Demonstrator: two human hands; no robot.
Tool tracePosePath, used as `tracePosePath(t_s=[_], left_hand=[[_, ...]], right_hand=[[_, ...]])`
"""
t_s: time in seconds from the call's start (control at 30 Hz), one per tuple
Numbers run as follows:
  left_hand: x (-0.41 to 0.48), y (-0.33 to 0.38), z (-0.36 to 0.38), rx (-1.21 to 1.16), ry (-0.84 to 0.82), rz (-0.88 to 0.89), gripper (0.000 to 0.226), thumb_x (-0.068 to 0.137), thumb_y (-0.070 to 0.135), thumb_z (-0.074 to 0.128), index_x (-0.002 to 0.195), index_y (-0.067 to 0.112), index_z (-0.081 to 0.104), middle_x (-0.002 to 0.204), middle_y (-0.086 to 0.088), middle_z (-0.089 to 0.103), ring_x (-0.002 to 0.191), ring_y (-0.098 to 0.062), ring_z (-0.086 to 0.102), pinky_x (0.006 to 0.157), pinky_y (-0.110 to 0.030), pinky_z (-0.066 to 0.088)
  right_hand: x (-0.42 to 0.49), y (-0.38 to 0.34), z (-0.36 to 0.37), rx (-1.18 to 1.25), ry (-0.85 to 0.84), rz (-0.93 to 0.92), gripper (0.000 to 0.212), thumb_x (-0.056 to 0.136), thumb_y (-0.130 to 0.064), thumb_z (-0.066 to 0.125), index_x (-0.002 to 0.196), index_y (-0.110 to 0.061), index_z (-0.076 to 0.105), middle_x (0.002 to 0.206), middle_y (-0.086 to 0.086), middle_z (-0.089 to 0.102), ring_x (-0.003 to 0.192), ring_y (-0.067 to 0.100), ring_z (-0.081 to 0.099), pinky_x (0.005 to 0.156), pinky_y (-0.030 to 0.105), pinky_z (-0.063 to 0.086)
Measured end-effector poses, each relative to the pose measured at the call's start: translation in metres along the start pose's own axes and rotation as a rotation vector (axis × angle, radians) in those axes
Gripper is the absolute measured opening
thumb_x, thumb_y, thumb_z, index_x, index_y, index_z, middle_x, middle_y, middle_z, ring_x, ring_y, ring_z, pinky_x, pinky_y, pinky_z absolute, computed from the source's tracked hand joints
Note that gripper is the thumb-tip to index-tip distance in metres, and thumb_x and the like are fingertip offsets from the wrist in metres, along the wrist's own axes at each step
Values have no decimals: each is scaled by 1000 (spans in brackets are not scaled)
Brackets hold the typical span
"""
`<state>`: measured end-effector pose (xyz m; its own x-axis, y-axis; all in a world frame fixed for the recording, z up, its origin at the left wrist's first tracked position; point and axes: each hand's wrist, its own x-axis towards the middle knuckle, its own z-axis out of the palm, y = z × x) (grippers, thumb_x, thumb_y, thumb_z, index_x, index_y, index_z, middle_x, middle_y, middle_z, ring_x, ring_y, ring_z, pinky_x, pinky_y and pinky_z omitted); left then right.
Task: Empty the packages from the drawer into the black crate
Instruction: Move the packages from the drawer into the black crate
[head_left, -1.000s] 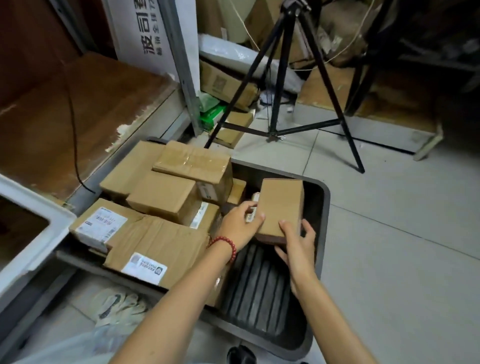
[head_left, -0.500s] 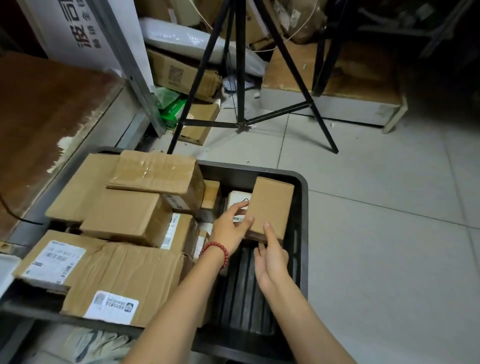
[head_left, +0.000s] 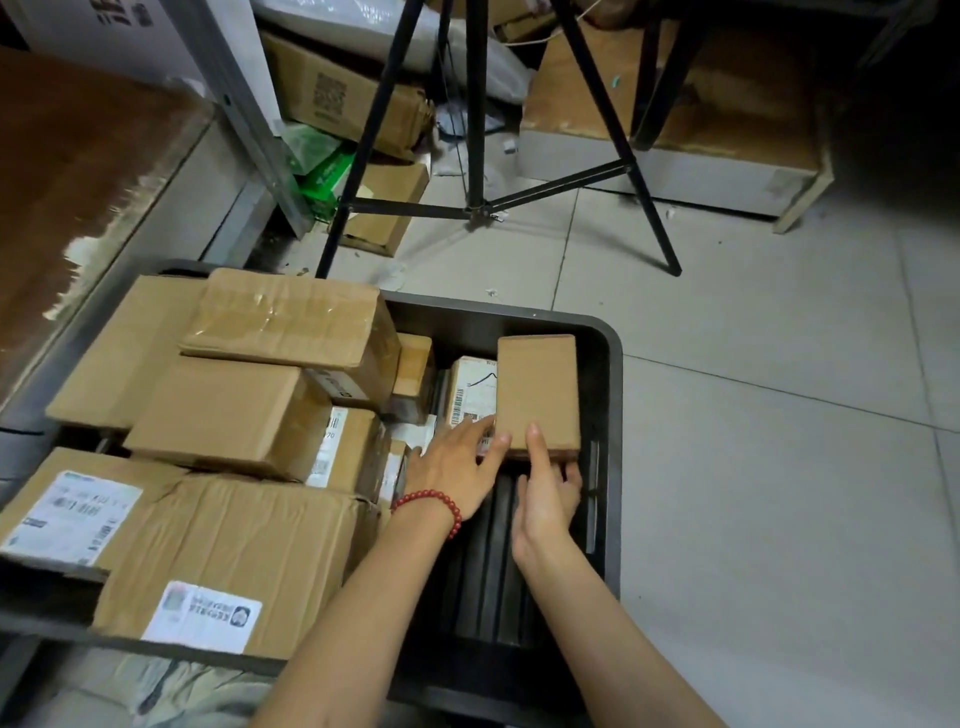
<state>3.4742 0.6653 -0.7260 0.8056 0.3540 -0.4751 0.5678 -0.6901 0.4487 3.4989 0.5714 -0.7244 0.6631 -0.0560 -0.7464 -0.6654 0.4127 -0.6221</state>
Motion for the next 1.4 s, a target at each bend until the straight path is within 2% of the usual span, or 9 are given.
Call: tracePosePath(t_s=[0.17, 0.3, 0.4, 0.53, 0.63, 0.77, 0.9, 1.03, 1.4], left_hand=[[2, 5, -1, 79, -147, -62, 61, 94, 66, 11, 150, 43, 15, 160, 6, 15, 148, -23, 7, 116, -56, 12], [2, 7, -5, 156, -187, -80, 64, 91, 69, 5, 150, 45, 10, 161, 6, 8, 148, -24, 4, 116, -58, 5], [3, 6, -9, 124, -183, -87, 62, 93, 67, 5, 150, 45, 14, 161, 8, 12, 148, -23, 9, 114, -56, 9], [5, 2, -11, 157, -168, -86, 65, 91, 69, 3, 148, 44, 22, 160, 8, 15, 147, -22, 13, 114, -60, 8], [3, 2, -10, 203, -168, -84, 68, 90, 70, 0, 147, 44, 26, 161, 7, 13, 148, -22, 10, 114, -60, 6], [2, 4, -8, 184, -183, -105, 71, 89, 72, 1, 147, 43, 28, 161, 8, 9, 148, -19, 7, 114, -58, 6], [1, 1, -12, 178, -180, -103, 62, 94, 63, 5, 148, 40, 28, 161, 10, 8, 148, -16, 7, 116, -55, 7], [1, -1, -10, 169, -167, -96, 61, 94, 63, 7, 147, 42, 29, 161, 10, 9, 148, -16, 6, 116, -55, 7], [-8, -15, -3, 398, -169, -32, 77, 86, 76, 6, 152, 37, 5, 161, 7, -4, 148, -16, 1, 117, -54, 4]], right_hand=[[-18, 6, -2, -275, -6, -77, 79, 90, -26, 67, 153, -15, 21, 155, 6, 35, 141, 17, 36, 112, 32, 31], [-39, 10, -17, -880, -13, -384, 66, 97, -20, 56, 151, -8, 21, 155, 7, 27, 142, 20, 31, 109, 24, 28], [-38, 5, -25, -1063, -29, -620, 57, 97, -13, 53, 148, -10, 26, 150, 5, 27, 140, 16, 30, 105, 17, 23], [-29, -1, -26, -1305, -64, -713, 56, 100, -17, 48, 151, -21, 26, 145, 7, 24, 135, 16, 28, 105, 20, 26], [-28, -2, -27, -1350, -26, -811, 51, 99, -16, 49, 148, -19, 36, 147, 12, 24, 136, 22, 26, 109, 36, 38], [-18, -17, -11, -1278, -40, -964, 49, 98, -20, 52, 145, -15, 43, 152, 13, 25, 137, 22, 21, 111, 34, 29], [-1, -31, 17, -1362, -109, -894, 56, 97, -29, 52, 149, -18, 35, 159, 11, 13, 144, 25, 8, 117, 36, 15], [11, -42, 38, -1478, -102, -759, 62, 93, -37, 57, 149, -23, 33, 161, 2, 5, 145, 27, 5, 115, 50, 24], [24, -50, 39, -1486, -105, -731, 60, 86, -28, 63, 142, -29, 42, 158, -6, 15, 139, 31, 15, 106, 49, 33]])
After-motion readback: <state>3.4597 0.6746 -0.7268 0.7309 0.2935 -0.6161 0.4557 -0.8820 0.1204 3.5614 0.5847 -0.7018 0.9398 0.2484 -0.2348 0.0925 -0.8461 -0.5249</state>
